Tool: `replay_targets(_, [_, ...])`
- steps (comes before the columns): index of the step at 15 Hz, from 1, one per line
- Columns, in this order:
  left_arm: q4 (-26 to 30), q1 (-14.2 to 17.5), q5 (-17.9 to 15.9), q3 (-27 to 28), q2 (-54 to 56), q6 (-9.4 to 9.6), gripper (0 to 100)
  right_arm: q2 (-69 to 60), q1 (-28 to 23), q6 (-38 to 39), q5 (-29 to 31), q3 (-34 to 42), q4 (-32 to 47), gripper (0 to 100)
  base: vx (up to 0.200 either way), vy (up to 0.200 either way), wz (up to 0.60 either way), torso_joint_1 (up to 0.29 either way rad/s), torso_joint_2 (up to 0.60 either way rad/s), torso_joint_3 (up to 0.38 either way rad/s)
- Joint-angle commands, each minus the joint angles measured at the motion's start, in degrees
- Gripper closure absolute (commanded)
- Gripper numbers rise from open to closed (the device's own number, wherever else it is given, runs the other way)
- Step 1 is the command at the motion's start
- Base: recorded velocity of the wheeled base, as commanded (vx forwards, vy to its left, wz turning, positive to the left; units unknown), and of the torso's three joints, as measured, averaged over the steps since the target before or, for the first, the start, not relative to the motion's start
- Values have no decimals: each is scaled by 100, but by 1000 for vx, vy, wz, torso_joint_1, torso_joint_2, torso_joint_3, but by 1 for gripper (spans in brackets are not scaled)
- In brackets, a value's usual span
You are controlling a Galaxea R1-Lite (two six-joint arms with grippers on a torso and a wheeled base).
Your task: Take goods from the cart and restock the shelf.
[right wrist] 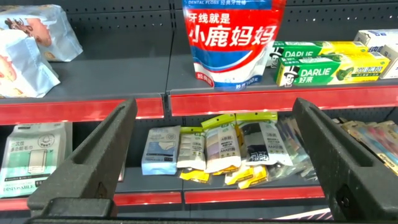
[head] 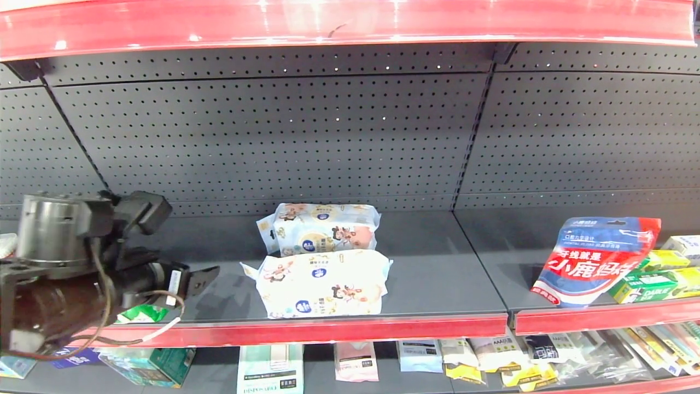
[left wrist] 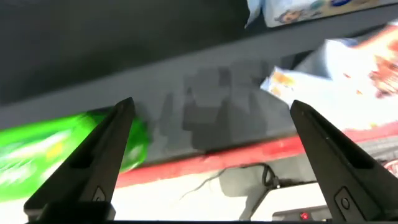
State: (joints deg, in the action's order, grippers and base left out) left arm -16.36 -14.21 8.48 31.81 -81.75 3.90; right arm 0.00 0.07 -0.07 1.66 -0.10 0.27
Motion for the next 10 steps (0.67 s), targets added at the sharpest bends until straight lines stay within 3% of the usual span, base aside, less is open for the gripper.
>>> replay_targets(1, [1223, 129, -180, -720, 2902, 120, 0, 9, 1, -1, 1, 1, 0, 0, 0, 0, 0, 0, 0, 0])
replay_targets(5, [2392, 138, -198, -1432, 5512, 93, 0, 9, 1, -1, 1, 1, 0, 0, 0, 0, 0, 0, 0, 0])
replay_targets(9, [2497, 112, -233, -2346, 7481, 14, 0, 9, 1, -1, 1, 1, 0, 0, 0, 0, 0, 0, 0, 0])
replay_targets(10, [2409, 112, -75, -2706, 7648, -39, 0, 9, 1, -10, 1, 1, 0, 0, 0, 0, 0, 0, 0, 0])
